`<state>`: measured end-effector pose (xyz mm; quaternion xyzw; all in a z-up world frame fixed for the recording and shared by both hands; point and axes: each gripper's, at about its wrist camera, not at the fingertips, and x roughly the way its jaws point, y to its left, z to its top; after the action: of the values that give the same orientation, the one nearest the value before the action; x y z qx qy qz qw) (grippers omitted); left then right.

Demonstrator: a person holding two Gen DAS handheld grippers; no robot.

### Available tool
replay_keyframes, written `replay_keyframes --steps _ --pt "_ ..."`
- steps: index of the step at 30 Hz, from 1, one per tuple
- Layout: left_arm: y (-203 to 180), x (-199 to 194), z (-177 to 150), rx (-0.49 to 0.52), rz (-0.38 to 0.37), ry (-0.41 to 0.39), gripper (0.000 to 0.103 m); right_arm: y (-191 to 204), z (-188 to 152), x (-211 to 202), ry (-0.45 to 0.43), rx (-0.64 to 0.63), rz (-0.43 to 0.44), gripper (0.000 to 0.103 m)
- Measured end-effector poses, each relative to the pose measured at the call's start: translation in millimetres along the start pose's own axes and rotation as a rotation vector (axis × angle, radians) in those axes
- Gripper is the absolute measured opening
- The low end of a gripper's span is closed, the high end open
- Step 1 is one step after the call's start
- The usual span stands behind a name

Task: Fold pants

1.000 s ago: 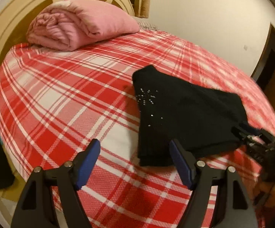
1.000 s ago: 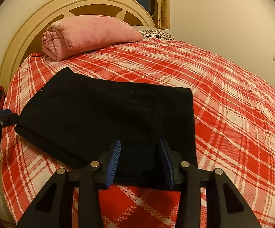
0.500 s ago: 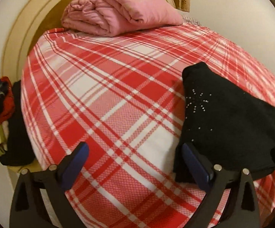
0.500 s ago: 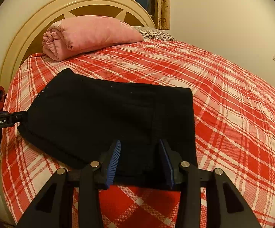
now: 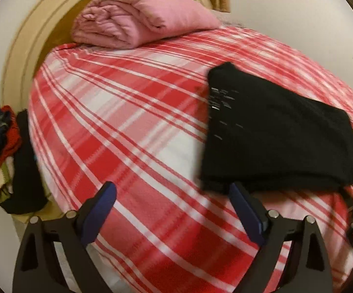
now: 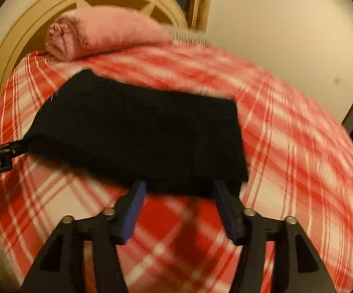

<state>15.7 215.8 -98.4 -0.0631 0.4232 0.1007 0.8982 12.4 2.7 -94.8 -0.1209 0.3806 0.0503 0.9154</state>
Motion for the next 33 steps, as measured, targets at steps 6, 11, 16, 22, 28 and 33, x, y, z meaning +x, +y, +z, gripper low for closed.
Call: replay_keyframes --steps 6,11,16,22,28,33 --pt "-21 -35 -14 0.094 -0.030 -0.094 0.095 -14 -27 -15 0.087 0.265 0.153 0.062" --pt "-30 -59 -21 0.161 -0.014 -0.185 0.096 -7 -30 -45 0.015 0.279 0.160 0.063" --pt "-35 -60 -30 0.194 -0.046 -0.127 0.096 10 -36 -54 0.032 0.224 0.074 0.063" --pt "-40 -92 -39 0.233 -0.054 -0.199 0.096 4 -37 -97 -0.062 0.249 0.041 0.063" --pt "-40 -151 -38 0.235 -0.109 -0.351 0.103 2 -32 -161 -0.246 0.255 -0.039 0.068" --pt "-40 -190 -42 0.251 -0.106 -0.461 0.103 4 -33 -211 -0.371 0.276 -0.074 0.072"
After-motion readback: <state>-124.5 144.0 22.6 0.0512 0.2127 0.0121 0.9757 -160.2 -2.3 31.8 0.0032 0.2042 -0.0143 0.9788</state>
